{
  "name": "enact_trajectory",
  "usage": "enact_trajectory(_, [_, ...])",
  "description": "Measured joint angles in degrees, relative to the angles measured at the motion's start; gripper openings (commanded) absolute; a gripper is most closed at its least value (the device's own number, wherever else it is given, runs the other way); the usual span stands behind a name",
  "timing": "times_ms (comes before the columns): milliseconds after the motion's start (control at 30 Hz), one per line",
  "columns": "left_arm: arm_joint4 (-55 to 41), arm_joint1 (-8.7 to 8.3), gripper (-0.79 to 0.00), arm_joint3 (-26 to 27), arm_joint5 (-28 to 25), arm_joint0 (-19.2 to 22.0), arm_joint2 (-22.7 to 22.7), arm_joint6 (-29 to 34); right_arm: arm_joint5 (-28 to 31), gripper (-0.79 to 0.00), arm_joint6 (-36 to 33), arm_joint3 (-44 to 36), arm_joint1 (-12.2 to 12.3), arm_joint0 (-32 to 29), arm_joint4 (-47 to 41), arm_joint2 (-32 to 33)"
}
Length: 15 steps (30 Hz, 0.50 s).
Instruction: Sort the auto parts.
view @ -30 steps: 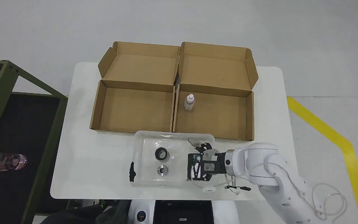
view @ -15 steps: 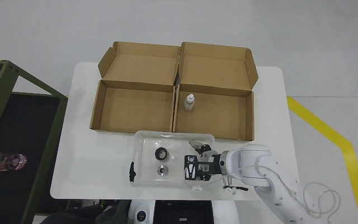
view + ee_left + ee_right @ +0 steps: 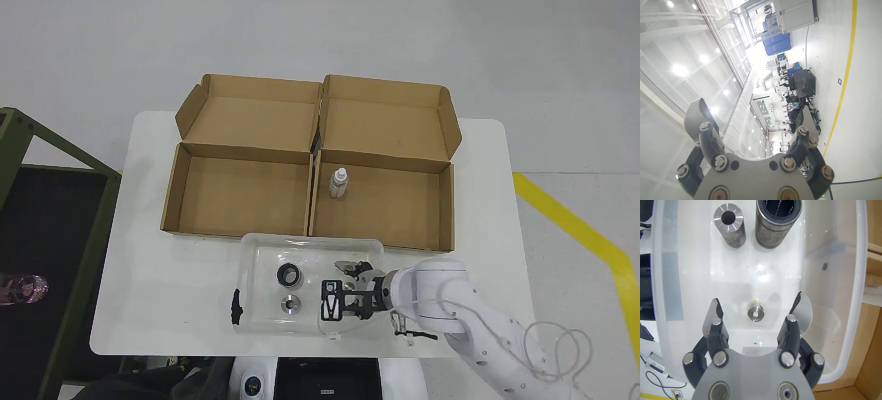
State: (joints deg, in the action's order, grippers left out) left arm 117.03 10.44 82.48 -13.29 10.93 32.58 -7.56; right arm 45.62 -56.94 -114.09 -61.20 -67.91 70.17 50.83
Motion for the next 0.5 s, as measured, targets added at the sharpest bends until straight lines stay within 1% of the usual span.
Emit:
enact_trajectory(67, [0.0,0.0,0.0,0.0,0.0,0.0,0.0,0.0,-0.4,-0.182,-0.8,0.0,-0.1,0.5,0.6,-0.7])
enact_trajectory(133, [0.0,0.0,0.0,0.0,0.0,0.0,0.0,0.0,-0.8,-0.191,-1.4,-0.1,-0.1,0.8,0.9,-1.1])
enact_trajectory(167, [0.0,0.0,0.0,0.0,0.0,0.0,0.0,0.0,-1.0,-0.243,-1.8,-0.1,-0.1,1.0,1.1,-1.4])
enact_trajectory(233, [0.0,0.0,0.0,0.0,0.0,0.0,0.0,0.0,-1.2,-0.323,-2.4,0.0,-0.2,1.2,1.2,-1.8])
enact_trajectory(300, [0.0,0.0,0.0,0.0,0.0,0.0,0.0,0.0,-1.5,-0.336,-3.2,0.1,-0.2,1.6,1.3,-2.3])
enact_trajectory(400, [0.0,0.0,0.0,0.0,0.0,0.0,0.0,0.0,-2.2,-0.397,-3.9,0.4,-0.2,2.0,1.7,-3.0])
enact_trajectory(500, [0.0,0.0,0.0,0.0,0.0,0.0,0.0,0.0,-2.7,-0.425,-4.4,0.8,-0.2,2.4,1.9,-3.7])
